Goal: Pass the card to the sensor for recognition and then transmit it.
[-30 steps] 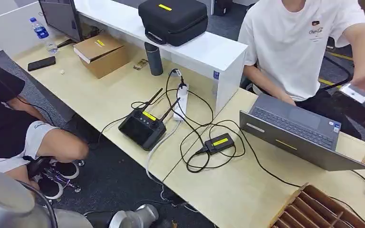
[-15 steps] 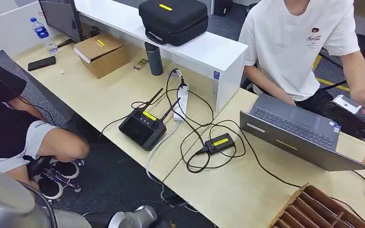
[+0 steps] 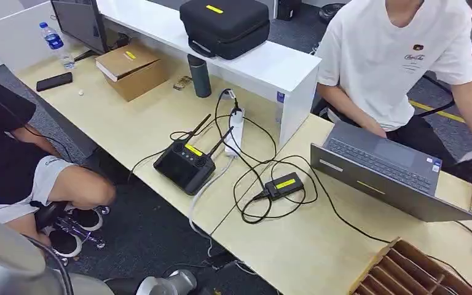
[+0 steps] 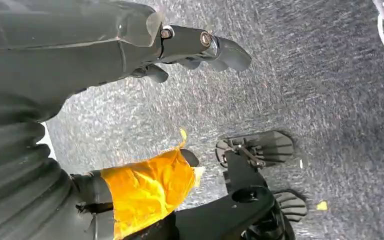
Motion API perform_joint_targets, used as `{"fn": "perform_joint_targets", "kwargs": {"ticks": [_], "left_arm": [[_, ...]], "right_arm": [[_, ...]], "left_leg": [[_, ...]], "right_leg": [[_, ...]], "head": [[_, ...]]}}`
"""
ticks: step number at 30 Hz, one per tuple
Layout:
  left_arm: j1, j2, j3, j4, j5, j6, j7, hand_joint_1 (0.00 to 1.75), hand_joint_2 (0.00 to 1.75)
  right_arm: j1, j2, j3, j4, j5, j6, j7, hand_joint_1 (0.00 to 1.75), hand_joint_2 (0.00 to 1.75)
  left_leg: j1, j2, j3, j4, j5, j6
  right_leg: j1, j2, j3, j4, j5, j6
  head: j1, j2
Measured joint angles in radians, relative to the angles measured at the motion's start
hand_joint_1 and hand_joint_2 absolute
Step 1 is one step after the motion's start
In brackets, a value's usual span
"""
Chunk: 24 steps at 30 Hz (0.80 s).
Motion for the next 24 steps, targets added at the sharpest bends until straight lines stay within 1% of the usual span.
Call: {"fn": "perform_joint_targets", "kwargs": {"ticks": [2,3,6,10,11,15,18,19,24], "left_arm": [[0.01,0.002,0.013,0.0,0.011,0.002,-0.006,0.0,1.75],[0.015,0.003,0.02,0.0,0.017,0.002,-0.01,0.0,1.75],[0.026,0.006,0.037,0.0,0.03,0.005,-0.019,0.0,1.75],[0.041,0.009,0.06,0.0,0.045,0.006,-0.034,0.0,1.75],[0.044,0.01,0.066,0.0,0.049,0.007,-0.037,0.0,1.75],[0.054,0.011,0.083,0.0,0.06,0.013,-0.049,0.0,1.75],[0.06,0.012,0.094,0.0,0.063,0.013,-0.051,0.0,1.75],[0.06,0.012,0.096,0.0,0.063,0.013,-0.051,0.0,1.75],[0.061,0.014,0.103,0.0,0.07,0.014,-0.056,0.0,1.75]], "right_arm": [[0.068,-0.031,-0.018,-0.082,-0.022,-0.003,-0.01,0.0,1.75],[0.107,-0.054,-0.031,-0.135,-0.04,-0.01,-0.02,0.0,1.75],[0.224,-0.101,-0.068,-0.255,-0.095,-0.041,-0.052,0.0,1.75],[0.387,-0.154,-0.141,-0.383,-0.203,-0.048,-0.128,0.0,1.75],[0.426,-0.165,-0.159,-0.406,-0.217,-0.049,-0.144,0.0,0.0],[0.569,-0.194,-0.225,-0.477,-0.262,-0.052,-0.189,0.0,0.0],[0.645,-0.21,-0.262,-0.511,-0.271,-0.051,-0.201,0.0,0.0],[0.66,-0.214,-0.269,-0.519,-0.272,-0.051,-0.203,0.0,1.75],[0.734,-0.232,-0.304,-0.556,-0.262,-0.045,-0.206,0.0,1.75]], "left_leg": [[0.0,0.0,0.0,0.0,0.0,0.0],[0.0,0.0,0.0,0.0,-0.001,0.001],[0.0,0.0,0.0,0.0,-0.001,0.001],[0.0,0.0,-0.001,0.0,-0.002,0.001],[0.0,-0.001,-0.001,0.0,-0.002,0.001],[0.0,-0.001,-0.001,0.0,-0.002,0.001],[0.0,0.0,-0.001,-0.001,-0.002,0.001],[0.0,0.0,-0.001,-0.001,-0.002,0.001],[0.0,-0.001,-0.001,0.0,-0.002,0.001]], "right_leg": [[0.0,0.0,0.0,0.0,0.0,0.0],[0.0,0.0,0.0,0.0,0.0,0.0],[0.0,-0.001,0.0,-0.001,0.0,0.0],[0.0,-0.001,0.0,-0.001,-0.001,0.0],[0.0,-0.001,0.0,-0.001,-0.001,0.001],[0.0,-0.001,0.0,-0.001,-0.001,0.001],[0.0,-0.001,0.0,-0.001,-0.001,0.001],[0.0,0.0,0.0,-0.001,-0.001,0.001],[0.0,-0.002,0.0,-0.001,-0.001,0.001]], "head": [[0.0,0.0],[0.0,0.0],[0.0,0.0],[0.0,0.0],[0.0,0.0],[0.0,0.0],[0.0,0.0],[0.0,0.0],[0.0,0.0]]}}
